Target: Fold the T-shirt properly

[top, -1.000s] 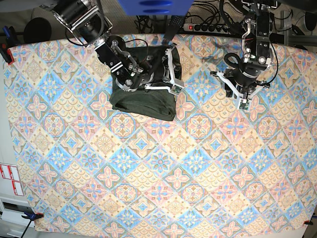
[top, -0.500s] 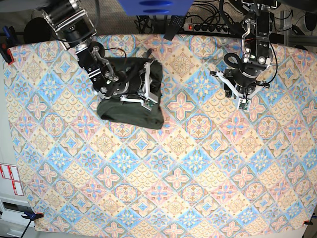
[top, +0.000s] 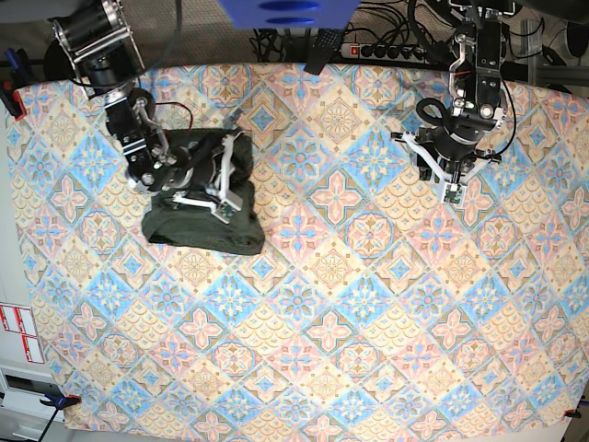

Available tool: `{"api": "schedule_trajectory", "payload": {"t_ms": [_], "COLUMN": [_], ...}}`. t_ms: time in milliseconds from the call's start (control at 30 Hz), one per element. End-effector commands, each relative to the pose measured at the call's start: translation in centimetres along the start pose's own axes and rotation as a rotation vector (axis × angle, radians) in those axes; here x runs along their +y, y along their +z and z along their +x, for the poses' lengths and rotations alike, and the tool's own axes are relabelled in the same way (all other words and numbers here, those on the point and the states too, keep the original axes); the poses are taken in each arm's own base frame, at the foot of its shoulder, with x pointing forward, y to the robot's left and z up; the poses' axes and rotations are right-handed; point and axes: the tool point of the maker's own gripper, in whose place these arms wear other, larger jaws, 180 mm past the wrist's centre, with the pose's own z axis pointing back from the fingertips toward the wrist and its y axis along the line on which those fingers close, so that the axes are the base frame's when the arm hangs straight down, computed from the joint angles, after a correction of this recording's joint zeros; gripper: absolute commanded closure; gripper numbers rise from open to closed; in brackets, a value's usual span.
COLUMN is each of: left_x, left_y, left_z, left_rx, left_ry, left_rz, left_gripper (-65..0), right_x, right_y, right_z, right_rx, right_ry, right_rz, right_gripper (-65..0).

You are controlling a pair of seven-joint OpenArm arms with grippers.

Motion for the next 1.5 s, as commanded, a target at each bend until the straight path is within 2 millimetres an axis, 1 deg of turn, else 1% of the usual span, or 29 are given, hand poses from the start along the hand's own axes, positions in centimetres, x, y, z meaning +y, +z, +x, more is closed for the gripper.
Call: {"api": "schedule_trajectory", "payload": {"t_ms": [0,167,233,333,467,500,567,667,700,767,833,867,900,967,1067,1133,1167,1267,1300,1400,1467], "left_x": [0.2,0.1,0.1,0.1,0.1,0.1,0.1,0.0,-0.1,-0.3,-0.9,-1.1,-1.4,-2.1,-3.0,-3.1,-2.8,-2.3,-1.9,-0.9,0.0], "left_y": [0.3,0.3,0.3,0.3,0.3,0.3,0.3,0.4,0.6,1.0,1.6,1.9,2.3,3.1,4.0,4.4,4.6,5.7,6.5,7.9,8.5], "left_z": [1.2,1.2,1.2,1.2,1.2,1.2,1.1,1.3,1.5,2.3,3.2,3.2,3.6,3.9,2.9,1.6,0.7,-1.0,-1.4,-3.3,-4.5], "left_rx": [-0.041,-0.041,-0.041,-0.041,-0.041,-0.041,-0.039,-0.045,-0.053,-0.078,-0.108,-0.114,-0.128,-0.145,-0.133,-0.104,-0.082,-0.051,-0.042,0.003,0.031], "left_ry": [-0.007,-0.009,-0.009,-0.009,-0.009,-0.009,-0.009,-0.010,-0.013,-0.013,0.008,0.017,0.023,0.039,0.062,0.076,0.079,0.110,0.110,0.129,0.151], "left_rz": [0.005,0.003,0.003,0.003,0.003,0.003,0.002,0.002,0.000,-0.007,-0.031,-0.041,-0.056,-0.085,-0.122,-0.130,-0.129,-0.132,-0.129,-0.123,-0.115], "left_gripper": [-13.0,-13.1,-13.1,-13.1,-13.1,-13.1,-13.1,-13.1,-13.1,-13.1,-13.1,-13.1,-13.1,-13.1,-13.0,-12.9,-12.8,-12.8,-12.8,-12.7,-12.7], "right_x": [-3.9,-6.0,-6.9,-7.0,-6.7,-6.7,-6.6,-4.7,-4.3,-3.8,-3.5,-3.2,-2.7,-3.0,-3.6,-3.9,-3.8,-3.4,-3.1,-2.2,-1.7], "right_y": [1.2,2.2,2.6,2.8,2.7,2.8,3.2,3.3,3.5,4.0,4.8,5.1,5.3,6.5,8.8,10.6,11.4,13.1,13.7,14.6,14.9], "right_z": [-3.8,-3.6,-2.8,-2.6,-2.5,-2.3,-1.2,-1.8,-1.6,-0.7,0.9,1.4,1.3,1.3,-0.3,-1.6,-2.5,-5.3,-6.7,-10.3,-11.9], "right_rx": [0.166,0.137,0.120,0.120,0.119,0.114,0.084,0.076,0.065,0.035,-0.012,-0.026,-0.033,-0.063,-0.088,-0.096,-0.092,-0.061,-0.037,0.030,0.063], "right_ry": [0.008,-0.052,-0.058,-0.057,-0.049,-0.045,-0.024,-0.013,-0.005,0.013,0.040,0.051,0.054,0.034,-0.027,-0.059,-0.074,-0.114,-0.132,-0.176,-0.196], "right_rz": [-0.139,-0.185,-0.204,-0.208,-0.204,-0.205,-0.212,-0.191,-0.189,-0.192,-0.199,-0.201,-0.198,-0.223,-0.279,-0.320,-0.336,-0.370,-0.377,-0.383,-0.382], "right_gripper": [-0.2,-0.2,-0.2,-0.2,-0.2,-0.2,-0.2,-0.2,-0.2,-0.2,-0.1,0.0,0.0,0.0,0.0,0.0,0.0,0.0,0.0,0.0,0.0]}}
